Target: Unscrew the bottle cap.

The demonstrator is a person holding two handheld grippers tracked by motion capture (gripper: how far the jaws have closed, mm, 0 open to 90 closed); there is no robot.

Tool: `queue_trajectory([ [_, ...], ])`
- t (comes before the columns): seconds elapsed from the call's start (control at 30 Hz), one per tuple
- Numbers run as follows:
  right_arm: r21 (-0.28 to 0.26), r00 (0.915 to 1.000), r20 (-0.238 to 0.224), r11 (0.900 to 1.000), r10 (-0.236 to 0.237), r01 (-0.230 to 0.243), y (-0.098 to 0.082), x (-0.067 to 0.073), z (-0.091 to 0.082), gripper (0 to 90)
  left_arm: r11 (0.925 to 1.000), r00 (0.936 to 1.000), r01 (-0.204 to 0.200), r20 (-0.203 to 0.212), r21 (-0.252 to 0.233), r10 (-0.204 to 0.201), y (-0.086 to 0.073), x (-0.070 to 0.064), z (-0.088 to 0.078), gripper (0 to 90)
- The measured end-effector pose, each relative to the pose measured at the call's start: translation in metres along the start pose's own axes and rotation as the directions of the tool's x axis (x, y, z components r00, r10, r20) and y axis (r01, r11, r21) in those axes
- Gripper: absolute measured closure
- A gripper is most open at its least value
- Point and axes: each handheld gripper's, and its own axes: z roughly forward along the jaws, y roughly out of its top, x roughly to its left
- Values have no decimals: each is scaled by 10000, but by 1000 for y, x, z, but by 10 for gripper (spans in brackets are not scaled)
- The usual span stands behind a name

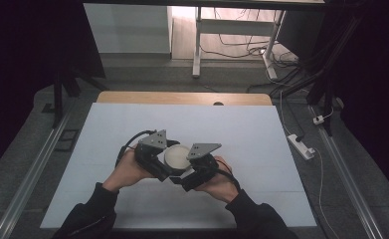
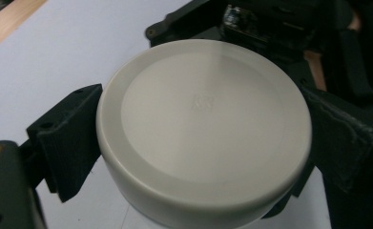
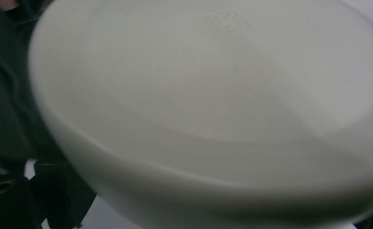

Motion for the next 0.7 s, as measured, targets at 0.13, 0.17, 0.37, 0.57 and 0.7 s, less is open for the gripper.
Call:
queue_trajectory([
  [0.13,53,9985,484,9997,246,-249,-1,-3,1,70,9985,9952,553,-815,33,-549,3,-4,6,79],
  [0.17,82,9977,613,9995,289,-294,-2,-3,1,70,9974,9923,726,-1008,2,-722,3,-5,8,79],
  [0.37,159,9922,1095,9980,597,-618,-4,-8,3,70,9930,9717,1181,-2050,-86,-1173,6,-13,20,75],
  [0.57,137,9945,914,9985,515,-529,-4,-7,2,70,9946,9806,1032,-1663,-102,-1034,6,-9,19,0],
  [0.7,32,9976,608,9994,342,-345,-3,-6,0,70,9977,9943,615,-859,-292,-638,6,-4,5,0],
])
